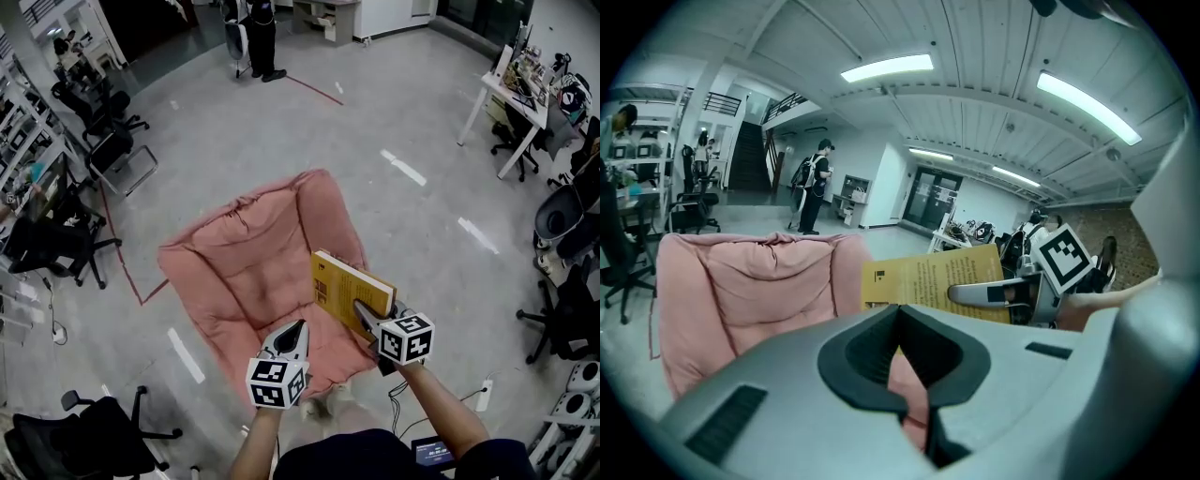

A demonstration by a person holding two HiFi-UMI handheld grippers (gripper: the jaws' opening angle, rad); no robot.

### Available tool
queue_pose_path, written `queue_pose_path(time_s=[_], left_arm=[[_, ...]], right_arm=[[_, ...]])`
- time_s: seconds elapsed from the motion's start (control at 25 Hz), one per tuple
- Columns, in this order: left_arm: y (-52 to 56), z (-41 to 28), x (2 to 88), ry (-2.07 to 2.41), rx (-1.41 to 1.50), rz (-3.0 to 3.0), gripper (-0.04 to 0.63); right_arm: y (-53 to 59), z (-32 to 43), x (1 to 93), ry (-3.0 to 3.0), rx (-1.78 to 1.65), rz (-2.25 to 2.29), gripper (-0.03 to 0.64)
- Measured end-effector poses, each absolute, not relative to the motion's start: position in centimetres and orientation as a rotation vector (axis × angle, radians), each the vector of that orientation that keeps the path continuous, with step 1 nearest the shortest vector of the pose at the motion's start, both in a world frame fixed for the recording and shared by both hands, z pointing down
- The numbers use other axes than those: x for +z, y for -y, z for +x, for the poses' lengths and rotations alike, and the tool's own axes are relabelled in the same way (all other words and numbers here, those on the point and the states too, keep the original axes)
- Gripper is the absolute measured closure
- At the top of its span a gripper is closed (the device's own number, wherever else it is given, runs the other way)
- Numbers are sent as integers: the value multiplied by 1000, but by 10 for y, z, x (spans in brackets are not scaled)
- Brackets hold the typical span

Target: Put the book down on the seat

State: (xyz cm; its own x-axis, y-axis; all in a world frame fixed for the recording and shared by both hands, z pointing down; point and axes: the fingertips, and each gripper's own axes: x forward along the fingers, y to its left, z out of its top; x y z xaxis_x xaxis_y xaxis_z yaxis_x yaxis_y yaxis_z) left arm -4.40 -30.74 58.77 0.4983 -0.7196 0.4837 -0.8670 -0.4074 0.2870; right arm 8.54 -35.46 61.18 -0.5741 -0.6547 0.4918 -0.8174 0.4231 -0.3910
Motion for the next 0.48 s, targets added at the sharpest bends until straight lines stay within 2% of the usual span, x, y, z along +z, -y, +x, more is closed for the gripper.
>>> queue_pose_path(time_s=[0.48], left_arm=[[322, -48, 614, 1319, 410, 2172, 591]], right_arm=[[366, 84, 654, 2350, 933, 1222, 460]])
